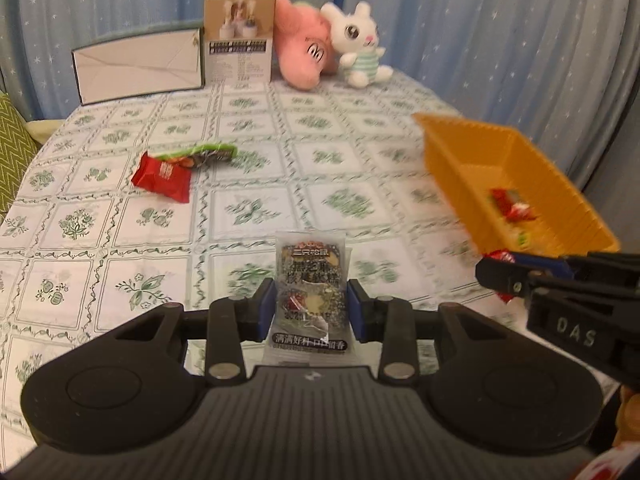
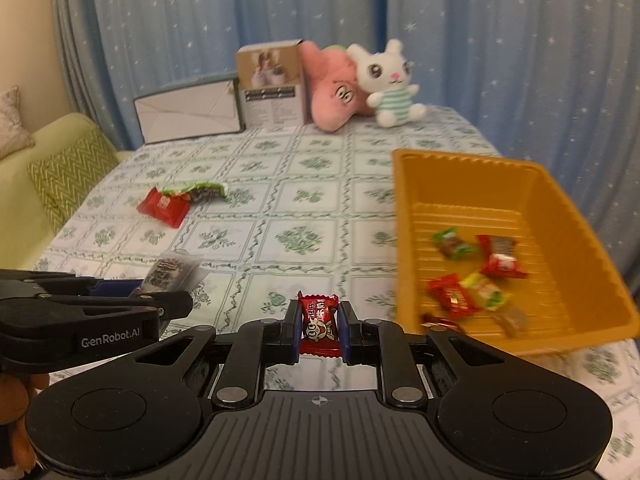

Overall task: Organize snacks
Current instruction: 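Carry the clear packet and red candy over the orange tray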

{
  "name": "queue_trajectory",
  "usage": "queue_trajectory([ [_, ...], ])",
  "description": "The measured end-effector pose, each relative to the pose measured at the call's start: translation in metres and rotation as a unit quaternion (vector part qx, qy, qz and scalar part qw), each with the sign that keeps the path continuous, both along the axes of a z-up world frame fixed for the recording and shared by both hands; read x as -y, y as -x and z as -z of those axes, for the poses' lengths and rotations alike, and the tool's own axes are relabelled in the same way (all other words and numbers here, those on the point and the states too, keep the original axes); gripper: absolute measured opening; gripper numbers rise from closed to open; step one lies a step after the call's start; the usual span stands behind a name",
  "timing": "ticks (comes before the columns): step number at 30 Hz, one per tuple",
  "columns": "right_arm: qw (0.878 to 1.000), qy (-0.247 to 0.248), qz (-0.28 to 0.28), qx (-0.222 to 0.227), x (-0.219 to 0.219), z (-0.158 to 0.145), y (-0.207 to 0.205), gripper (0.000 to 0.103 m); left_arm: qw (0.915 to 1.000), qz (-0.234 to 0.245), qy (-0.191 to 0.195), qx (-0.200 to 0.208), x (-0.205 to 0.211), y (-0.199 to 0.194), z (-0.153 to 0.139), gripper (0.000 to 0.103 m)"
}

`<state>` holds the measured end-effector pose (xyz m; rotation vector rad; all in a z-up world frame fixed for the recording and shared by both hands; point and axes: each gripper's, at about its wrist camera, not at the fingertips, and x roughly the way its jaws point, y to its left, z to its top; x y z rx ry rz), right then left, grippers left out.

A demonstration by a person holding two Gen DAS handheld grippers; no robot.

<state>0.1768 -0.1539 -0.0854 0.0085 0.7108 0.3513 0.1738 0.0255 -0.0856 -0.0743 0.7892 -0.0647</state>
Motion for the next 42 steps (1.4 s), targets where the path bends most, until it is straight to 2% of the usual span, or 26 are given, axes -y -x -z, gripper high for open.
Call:
queue_trajectory([
  [6,1.0,-0.011,0.029,0.0,0.028,-0.022,0.019,0.019,0.9998,0.005,0.018,0.004,0.027,0.016,-0.024,0.034],
  [21,0.995,-0.015,0.103,0.006,0.106,-0.063,0.022,0.019,0.9963,0.079,0.02,0.028,0.101,0.018,-0.065,0.034],
  [30,0.991,-0.027,0.127,0.011,0.129,-0.07,0.02,0.019,0.994,0.103,0.022,0.029,0.125,0.008,-0.07,0.034],
  [42,0.989,-0.036,0.141,0.001,0.147,-0.063,0.007,0.019,0.9932,0.112,0.024,0.021,0.14,-0.011,-0.065,0.034],
])
